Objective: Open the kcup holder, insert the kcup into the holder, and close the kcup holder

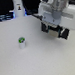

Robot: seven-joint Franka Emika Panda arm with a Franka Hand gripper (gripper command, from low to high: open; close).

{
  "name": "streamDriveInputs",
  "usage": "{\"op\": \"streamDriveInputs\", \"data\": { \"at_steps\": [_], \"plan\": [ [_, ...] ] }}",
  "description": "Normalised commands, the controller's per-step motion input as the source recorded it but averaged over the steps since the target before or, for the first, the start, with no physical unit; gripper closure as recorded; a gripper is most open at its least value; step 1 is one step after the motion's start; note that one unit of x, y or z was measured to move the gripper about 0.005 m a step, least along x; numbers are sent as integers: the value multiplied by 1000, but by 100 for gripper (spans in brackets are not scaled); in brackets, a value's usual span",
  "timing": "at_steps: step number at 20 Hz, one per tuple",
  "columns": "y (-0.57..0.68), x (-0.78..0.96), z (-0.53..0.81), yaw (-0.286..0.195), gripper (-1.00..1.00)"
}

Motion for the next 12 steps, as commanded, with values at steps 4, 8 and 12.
{"op": "streamDriveInputs", "data": {
  "at_steps": [4, 8, 12],
  "plan": [
    [-52, 71, 149, -5, -100],
    [-222, 66, 427, -83, -100],
    [-505, -7, 375, -191, -100]
  ]
}}
